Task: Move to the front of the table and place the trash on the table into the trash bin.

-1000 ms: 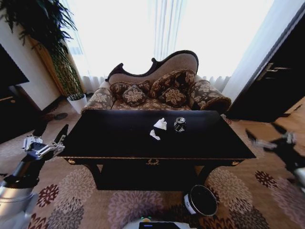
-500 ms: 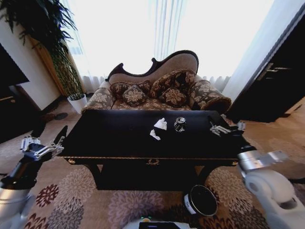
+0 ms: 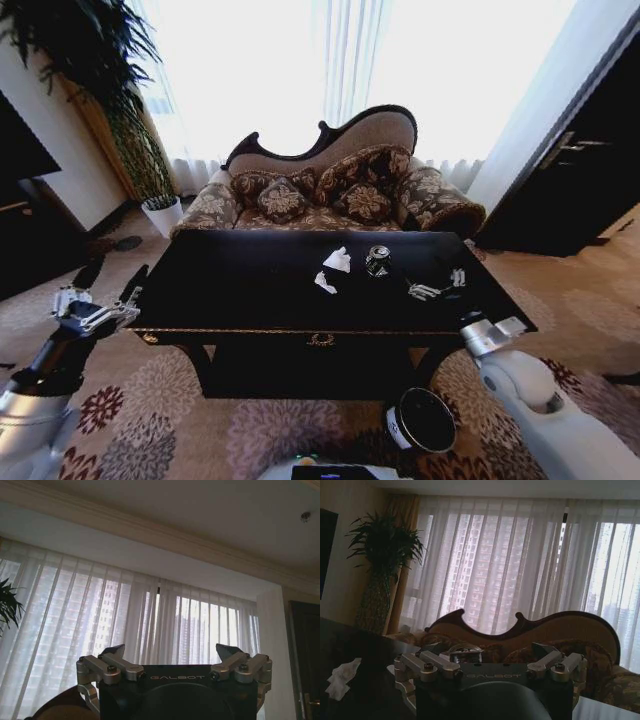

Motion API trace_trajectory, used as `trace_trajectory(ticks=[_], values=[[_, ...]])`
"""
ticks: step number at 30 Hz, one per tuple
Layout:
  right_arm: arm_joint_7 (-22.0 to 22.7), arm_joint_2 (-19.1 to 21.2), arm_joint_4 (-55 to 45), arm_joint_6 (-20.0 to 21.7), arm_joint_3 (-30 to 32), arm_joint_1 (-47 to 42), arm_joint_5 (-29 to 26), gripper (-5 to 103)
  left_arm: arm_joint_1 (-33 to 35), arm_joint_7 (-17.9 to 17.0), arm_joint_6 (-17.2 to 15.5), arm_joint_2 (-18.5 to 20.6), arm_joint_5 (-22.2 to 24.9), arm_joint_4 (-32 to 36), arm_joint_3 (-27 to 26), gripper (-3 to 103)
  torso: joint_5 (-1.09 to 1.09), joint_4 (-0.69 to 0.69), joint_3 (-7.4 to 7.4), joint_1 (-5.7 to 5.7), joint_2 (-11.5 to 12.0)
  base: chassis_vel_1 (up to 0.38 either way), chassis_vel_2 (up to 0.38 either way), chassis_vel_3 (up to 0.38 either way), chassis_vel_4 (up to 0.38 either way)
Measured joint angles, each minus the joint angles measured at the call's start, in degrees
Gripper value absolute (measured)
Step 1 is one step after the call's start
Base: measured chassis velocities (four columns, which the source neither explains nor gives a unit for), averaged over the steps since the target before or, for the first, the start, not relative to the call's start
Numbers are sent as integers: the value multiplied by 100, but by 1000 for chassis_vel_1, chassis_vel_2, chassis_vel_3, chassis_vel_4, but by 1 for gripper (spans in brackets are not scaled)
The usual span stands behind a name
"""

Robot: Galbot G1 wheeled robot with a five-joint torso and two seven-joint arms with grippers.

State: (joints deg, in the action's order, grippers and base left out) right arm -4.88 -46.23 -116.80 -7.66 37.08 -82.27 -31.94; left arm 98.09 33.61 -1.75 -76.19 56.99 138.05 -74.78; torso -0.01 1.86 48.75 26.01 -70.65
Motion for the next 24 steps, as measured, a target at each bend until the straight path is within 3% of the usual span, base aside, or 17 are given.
trace_trajectory(ticks=[12,24], values=[[93,193,521,61,-682,617,204,100,57,0,31,-20,-14,2,-44,100,0,0,0,0,0,0,0,0,0],[84,583,1142,75,-1261,1449,29,100,83,4,48,23,-54,-37,-83,100,0,0,0,0,0,0,0,0,0]])
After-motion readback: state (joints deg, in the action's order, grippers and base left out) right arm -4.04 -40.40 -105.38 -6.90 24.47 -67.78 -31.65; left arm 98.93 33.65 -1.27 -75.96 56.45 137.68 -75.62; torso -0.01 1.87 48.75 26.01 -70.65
